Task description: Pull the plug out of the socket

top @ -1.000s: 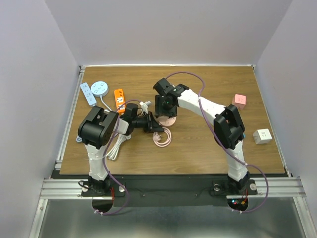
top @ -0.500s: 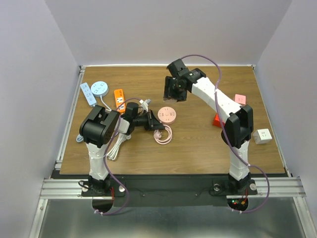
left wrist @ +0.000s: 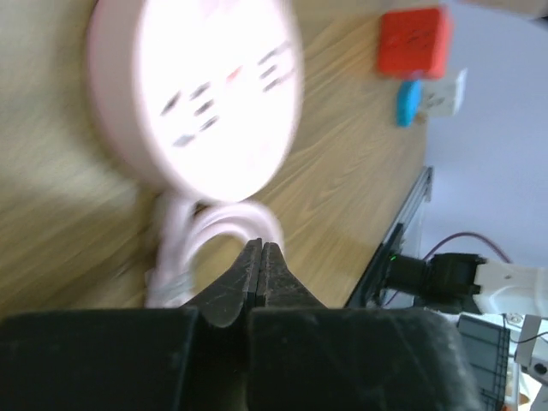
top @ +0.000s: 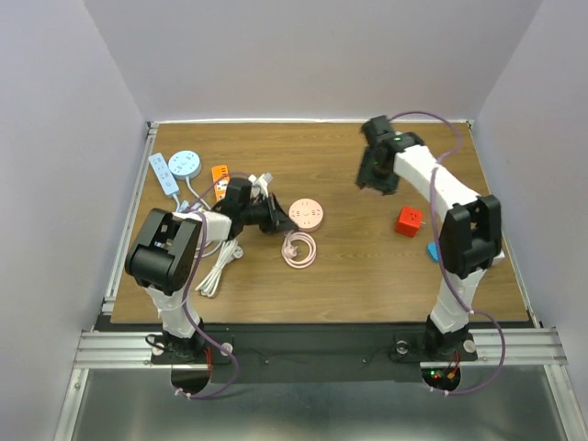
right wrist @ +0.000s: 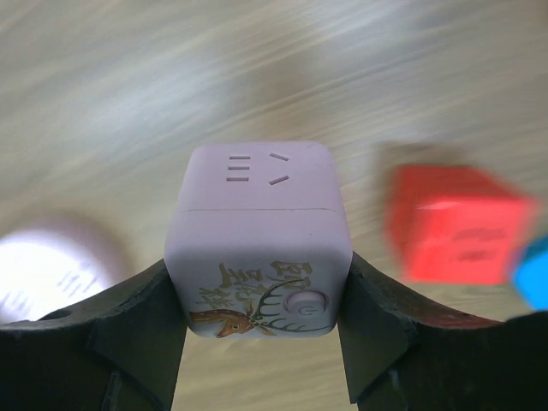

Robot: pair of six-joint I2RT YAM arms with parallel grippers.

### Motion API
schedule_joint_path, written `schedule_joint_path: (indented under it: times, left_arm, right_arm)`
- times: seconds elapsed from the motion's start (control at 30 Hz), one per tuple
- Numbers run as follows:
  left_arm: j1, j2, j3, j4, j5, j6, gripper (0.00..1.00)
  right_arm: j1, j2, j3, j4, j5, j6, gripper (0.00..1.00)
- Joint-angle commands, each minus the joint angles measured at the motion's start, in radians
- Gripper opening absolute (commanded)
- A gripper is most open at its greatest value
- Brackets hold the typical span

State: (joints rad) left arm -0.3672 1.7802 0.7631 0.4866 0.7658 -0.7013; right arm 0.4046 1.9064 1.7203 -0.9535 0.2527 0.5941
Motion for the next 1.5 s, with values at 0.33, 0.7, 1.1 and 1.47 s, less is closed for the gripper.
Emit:
schedule_joint_path:
  times: [0.33,0.7,1.1,1.47]
  left_arm:
    - [0.004,-0.186,0.421,-0.378,-0.105,0.125,0.00]
    - [0.004,-0.232,0.436,-0.445,-0.131,0.146,0.24]
    - [0.005,-0.228,0.476,-0.459,-0.118,0.166,0.42]
    - [-0.015,-0.220,0.496,-0.470,-0.095,0.183,0.53]
  right_arm:
    - [-0.345,0.019,-0.107,0.122,0.002,-0.060,0.00]
    - [-0.392,0.057,-0.131,0.136,0.023,-0.068,0.52]
    - [-0.392,-0.145,-0.070,0.171,-0.162,-0.183,1.00]
    - [-0.391,-0.374,-0.201,0.208,-0.513,-0.209,1.00]
